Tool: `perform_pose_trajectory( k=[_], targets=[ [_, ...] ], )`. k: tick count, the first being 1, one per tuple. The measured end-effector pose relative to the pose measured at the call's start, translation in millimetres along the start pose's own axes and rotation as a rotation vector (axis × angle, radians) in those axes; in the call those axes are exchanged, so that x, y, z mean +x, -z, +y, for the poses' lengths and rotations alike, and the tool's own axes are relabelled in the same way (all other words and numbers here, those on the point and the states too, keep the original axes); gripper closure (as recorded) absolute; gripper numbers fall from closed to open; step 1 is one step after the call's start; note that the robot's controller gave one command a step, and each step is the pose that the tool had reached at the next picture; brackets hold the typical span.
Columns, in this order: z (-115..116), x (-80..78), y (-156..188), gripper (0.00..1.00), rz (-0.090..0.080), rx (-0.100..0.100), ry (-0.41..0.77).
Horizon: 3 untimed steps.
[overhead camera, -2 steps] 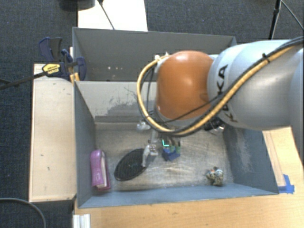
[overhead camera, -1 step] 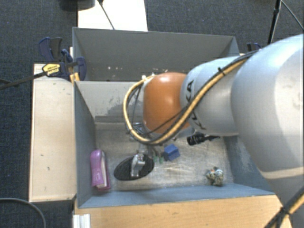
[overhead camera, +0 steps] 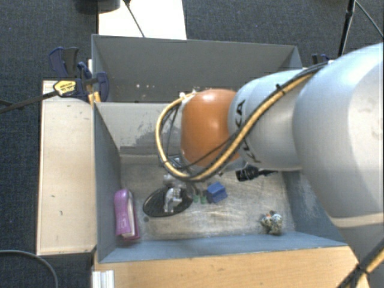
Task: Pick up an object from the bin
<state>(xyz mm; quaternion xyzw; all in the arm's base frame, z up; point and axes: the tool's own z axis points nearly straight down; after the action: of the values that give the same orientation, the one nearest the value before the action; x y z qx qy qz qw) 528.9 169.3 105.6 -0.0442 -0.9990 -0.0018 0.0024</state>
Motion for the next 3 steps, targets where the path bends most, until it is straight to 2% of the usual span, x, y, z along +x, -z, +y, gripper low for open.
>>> perform_pose_trajectory(
  k=[1,2,3],
  targets=[
    [-6,-3.4,121,1.0,-0.015,-0.001,-0.01],
    [-6,-1.7,116,0.0,-0.007,0.002,-0.012],
    [-117,13.3,12,0.0,0.002,0.008,0.035]
  ],
)
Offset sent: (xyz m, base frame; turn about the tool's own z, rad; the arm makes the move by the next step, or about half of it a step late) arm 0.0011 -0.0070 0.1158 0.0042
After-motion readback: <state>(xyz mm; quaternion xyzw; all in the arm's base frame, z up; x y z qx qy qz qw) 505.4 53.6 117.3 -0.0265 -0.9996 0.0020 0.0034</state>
